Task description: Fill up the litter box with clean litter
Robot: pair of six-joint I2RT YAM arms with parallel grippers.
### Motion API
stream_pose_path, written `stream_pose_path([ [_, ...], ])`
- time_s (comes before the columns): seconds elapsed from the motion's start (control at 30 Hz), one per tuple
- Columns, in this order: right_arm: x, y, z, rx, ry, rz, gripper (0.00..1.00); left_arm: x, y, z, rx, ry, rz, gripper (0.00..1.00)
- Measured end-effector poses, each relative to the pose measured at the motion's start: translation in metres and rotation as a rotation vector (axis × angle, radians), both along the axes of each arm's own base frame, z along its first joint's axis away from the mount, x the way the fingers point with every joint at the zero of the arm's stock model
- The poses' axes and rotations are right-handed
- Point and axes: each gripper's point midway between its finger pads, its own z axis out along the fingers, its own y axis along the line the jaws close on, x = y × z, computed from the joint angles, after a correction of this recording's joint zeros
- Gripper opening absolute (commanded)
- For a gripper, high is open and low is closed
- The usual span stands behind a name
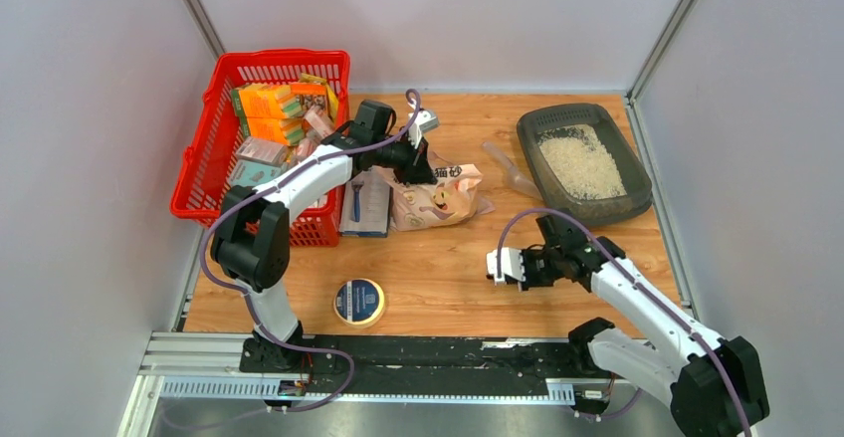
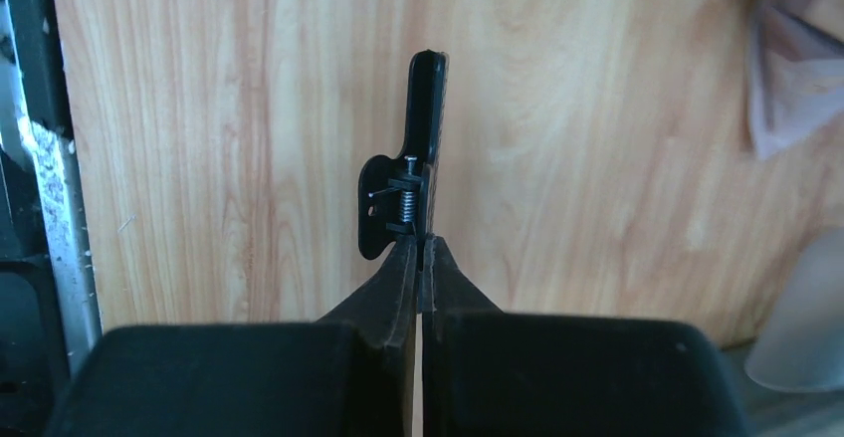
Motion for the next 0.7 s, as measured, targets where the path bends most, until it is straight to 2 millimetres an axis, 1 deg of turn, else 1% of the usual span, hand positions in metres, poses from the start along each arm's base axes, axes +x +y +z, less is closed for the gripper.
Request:
stream_pose_path([
  [0.07, 0.006, 0.003, 0.014, 0.015, 0.008, -0.046, 0.0, 0.0, 0.0, 0.0, 0.0, 0.0, -0.003, 0.0],
  [0.1, 0.011, 0.004, 0.024, 0.025, 0.015, -0.07, 0.0, -0.001, 0.0, 0.0, 0.0, -0.001, -0.006, 0.0],
  [0.17, 0.026, 0.013, 0.049, 0.076, 0.032, -0.112, 0.0, -0.002, 0.0, 0.001, 0.0, -0.003, -0.015, 0.0],
  [0.27, 0.049, 0.021, 0.081, 0.129, 0.066, -0.149, 0.0, -0.004, 0.0, 0.001, 0.001, -0.011, -0.036, 0.0],
  [0.33, 0.062, 0.028, 0.098, 0.155, 0.109, -0.153, 0.0, -0.005, 0.0, 0.001, 0.001, -0.016, -0.05, 0.0],
  [0.47, 0.085, 0.045, 0.122, 0.22, 0.217, -0.156, 0.0, -0.006, -0.001, 0.002, -0.007, -0.019, -0.064, 0.0],
  [0.6, 0.107, 0.061, 0.137, 0.273, 0.316, -0.16, 0.0, -0.006, -0.003, 0.004, -0.017, -0.015, -0.062, 0.0],
  [0.7, 0.126, 0.072, 0.148, 0.302, 0.355, -0.158, 0.0, -0.006, -0.003, 0.004, -0.02, -0.011, -0.06, 0.0],
])
